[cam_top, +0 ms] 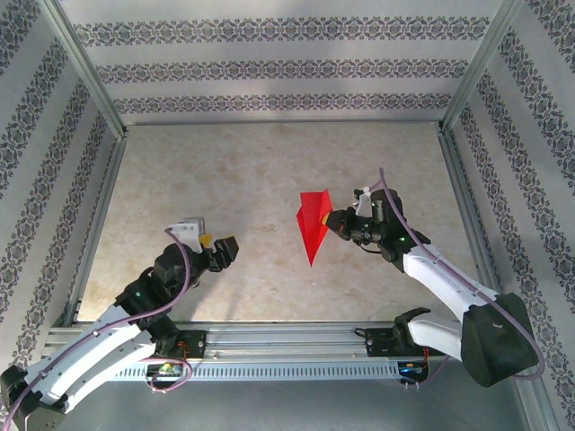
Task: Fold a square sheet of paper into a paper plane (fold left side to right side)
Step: Place the paper plane at the center of the table.
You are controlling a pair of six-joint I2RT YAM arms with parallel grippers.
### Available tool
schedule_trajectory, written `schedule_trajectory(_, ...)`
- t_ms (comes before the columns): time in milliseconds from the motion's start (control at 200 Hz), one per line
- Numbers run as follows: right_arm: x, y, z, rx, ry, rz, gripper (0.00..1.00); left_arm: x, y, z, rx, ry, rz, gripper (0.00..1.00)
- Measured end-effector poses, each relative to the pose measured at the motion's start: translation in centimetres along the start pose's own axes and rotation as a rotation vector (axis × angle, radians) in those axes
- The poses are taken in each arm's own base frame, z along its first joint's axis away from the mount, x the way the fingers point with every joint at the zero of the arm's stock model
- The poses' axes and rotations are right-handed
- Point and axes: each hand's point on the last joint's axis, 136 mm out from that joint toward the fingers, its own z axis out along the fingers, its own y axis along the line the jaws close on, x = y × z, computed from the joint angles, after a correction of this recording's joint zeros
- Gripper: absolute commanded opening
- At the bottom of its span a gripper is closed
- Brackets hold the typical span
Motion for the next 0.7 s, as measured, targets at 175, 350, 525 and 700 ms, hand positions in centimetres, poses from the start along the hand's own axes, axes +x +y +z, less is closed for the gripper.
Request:
schedule_trajectory(175,-0.4,2.7,0.8,-0.171,0.030,0.059,0.00,-0.4,0.4,-0.4,-0.023,-0.009,-0.008,0.79)
schedule_trajectory(350,-0.7,3.8,2.0,-0.253,0.058,0.098,0.00,-0.3,0.7,-0.4,-0.040,-0.002,-0.011,0.79)
schedule_trajectory(525,-0.2,4.3,4.6,-0.291,0.109,0.116,0.00,-0.1,0.9,-0.4,-0.048,0.004,-0.015,0.79)
schedule_trajectory(700,-0.7,4.6,8.4,-0.315,0.144,0.129,0.00,0.0,1.0,-0.3,-0.061,0.024,-0.009,0.79)
